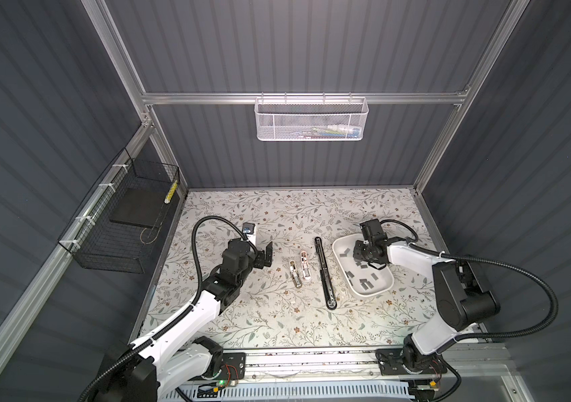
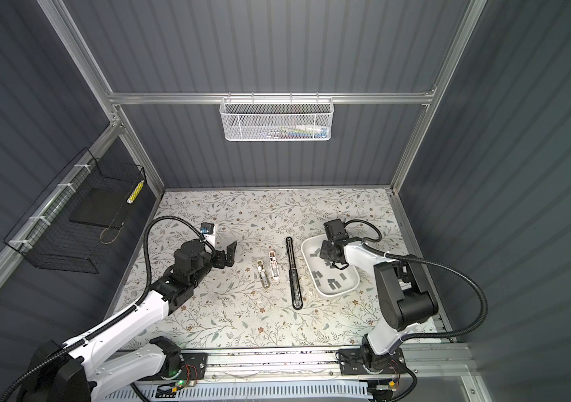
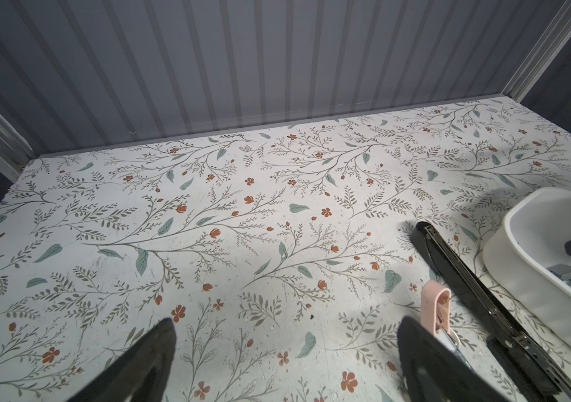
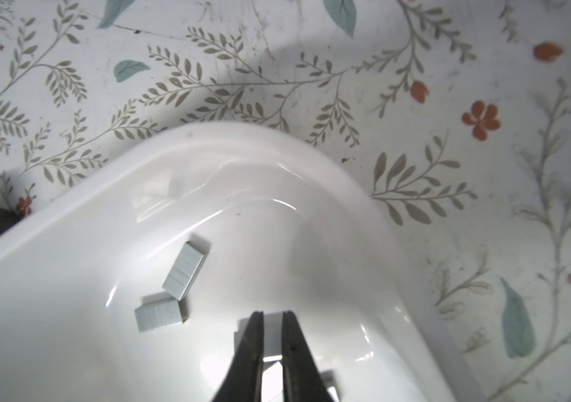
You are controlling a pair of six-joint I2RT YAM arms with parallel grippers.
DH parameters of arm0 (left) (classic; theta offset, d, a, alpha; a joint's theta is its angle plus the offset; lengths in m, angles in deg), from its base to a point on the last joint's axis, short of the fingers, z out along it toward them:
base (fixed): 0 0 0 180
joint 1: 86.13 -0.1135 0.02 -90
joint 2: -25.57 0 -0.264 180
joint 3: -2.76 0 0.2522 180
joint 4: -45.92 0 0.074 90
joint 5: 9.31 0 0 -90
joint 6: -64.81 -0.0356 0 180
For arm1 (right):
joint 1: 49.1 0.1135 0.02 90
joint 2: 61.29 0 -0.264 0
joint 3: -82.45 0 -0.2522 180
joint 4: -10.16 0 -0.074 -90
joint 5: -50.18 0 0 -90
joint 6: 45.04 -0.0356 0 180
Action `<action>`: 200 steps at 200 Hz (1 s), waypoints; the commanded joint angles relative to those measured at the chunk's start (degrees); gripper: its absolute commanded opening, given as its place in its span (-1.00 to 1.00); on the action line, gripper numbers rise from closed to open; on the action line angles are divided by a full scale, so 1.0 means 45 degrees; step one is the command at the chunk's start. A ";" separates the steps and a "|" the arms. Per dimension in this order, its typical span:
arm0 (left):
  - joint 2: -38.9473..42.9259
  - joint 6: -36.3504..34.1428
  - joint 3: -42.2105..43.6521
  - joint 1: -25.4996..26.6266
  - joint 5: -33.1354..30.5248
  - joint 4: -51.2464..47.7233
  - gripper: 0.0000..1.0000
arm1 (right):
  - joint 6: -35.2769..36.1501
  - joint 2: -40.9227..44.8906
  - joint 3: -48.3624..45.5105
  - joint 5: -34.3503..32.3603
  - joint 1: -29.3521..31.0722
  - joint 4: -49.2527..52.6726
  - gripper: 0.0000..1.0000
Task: Load the staples into the stapler
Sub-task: 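Close the right gripper on a grey staple strip in the tray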
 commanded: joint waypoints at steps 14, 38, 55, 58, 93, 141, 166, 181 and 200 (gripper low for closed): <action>-0.0180 -0.0164 0.0149 -0.0016 -0.0387 0.0617 0.99 | -0.0126 0.0542 -0.0225 0.0505 0.0235 -0.0366 -0.52; -0.0468 -0.0235 0.0108 -0.0026 -0.0670 0.1123 0.99 | -0.0339 0.0336 -0.0196 0.0908 0.0309 -0.0786 -0.31; -0.0771 -0.0284 -0.0006 -0.0015 -0.0891 0.1456 0.98 | -0.0478 -0.0100 0.0083 0.1165 0.0330 -0.0980 -0.15; -0.0813 -0.0292 -0.0016 -0.0025 -0.0948 0.1527 0.99 | -0.0494 -0.0155 0.0125 0.1175 0.0340 -0.0982 -0.15; -0.1045 -0.0566 0.0334 -0.0017 -0.1525 0.3061 0.98 | -0.0587 -0.1178 0.1108 0.0990 0.0682 -0.0844 -0.03; -0.1267 -0.1133 0.0654 -0.0016 -0.2184 0.4548 0.99 | -0.0601 -0.2745 0.2415 -0.0257 0.0966 -0.0256 0.04; -0.1136 -0.1114 0.1091 -0.0015 -0.2125 0.4972 0.99 | -0.0737 -0.2947 0.2567 -0.1371 0.1183 0.0323 0.03; -0.1007 -0.1114 0.1284 -0.0016 -0.2246 0.5096 0.98 | -0.0791 -0.2916 0.2530 -0.1827 0.1291 0.0620 0.03; -0.0817 -0.1124 0.1497 -0.0017 -0.2342 0.5288 0.99 | -0.0881 -0.2943 0.2422 -0.2153 0.1399 0.0711 0.01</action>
